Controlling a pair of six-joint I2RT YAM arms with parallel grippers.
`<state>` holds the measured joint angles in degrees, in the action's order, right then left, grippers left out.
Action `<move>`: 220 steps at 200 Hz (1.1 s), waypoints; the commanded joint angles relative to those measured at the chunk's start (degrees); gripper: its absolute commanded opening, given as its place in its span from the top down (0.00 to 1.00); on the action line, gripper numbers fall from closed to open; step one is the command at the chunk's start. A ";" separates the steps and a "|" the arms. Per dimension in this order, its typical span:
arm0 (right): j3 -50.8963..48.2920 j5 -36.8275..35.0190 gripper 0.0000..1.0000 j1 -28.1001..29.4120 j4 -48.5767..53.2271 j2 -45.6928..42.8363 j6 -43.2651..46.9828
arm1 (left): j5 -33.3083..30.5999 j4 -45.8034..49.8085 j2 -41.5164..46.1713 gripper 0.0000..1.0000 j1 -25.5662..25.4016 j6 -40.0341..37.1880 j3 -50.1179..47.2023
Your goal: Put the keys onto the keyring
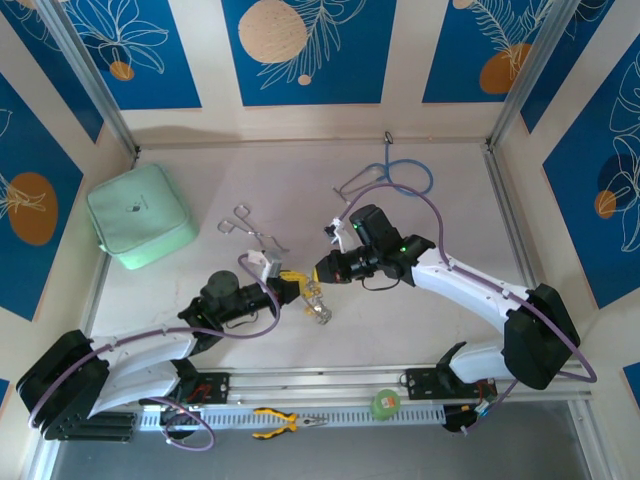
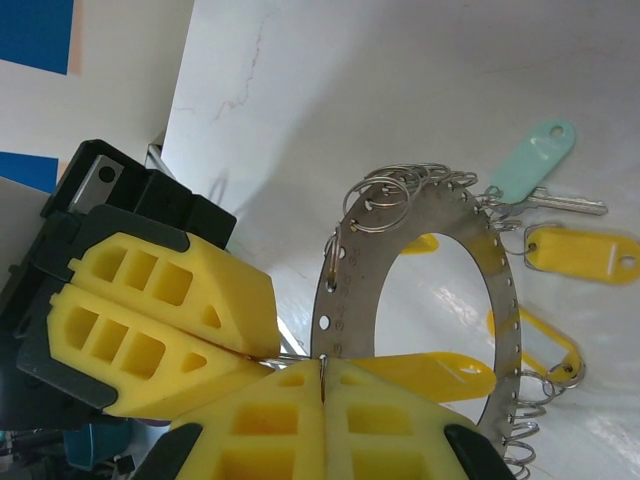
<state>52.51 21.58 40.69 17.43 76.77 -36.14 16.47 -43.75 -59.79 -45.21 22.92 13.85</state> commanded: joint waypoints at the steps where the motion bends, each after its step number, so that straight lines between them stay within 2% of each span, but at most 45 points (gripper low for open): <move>1: -0.21 3.80 1.00 0.09 -2.09 -0.76 -1.08 | -0.12 -2.31 0.59 1.00 0.53 -1.44 0.06; 133: -0.37 7.49 1.00 0.58 -5.11 -0.17 -2.18 | -1.62 -0.36 0.94 1.00 0.54 -1.91 0.48; 220: -1.44 9.85 1.00 0.62 -12.45 1.08 -6.03 | -1.18 -0.38 0.84 1.00 0.55 -1.91 0.30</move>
<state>51.57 24.93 40.53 11.86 77.32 -39.81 14.85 -43.66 -59.31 -45.06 21.93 13.85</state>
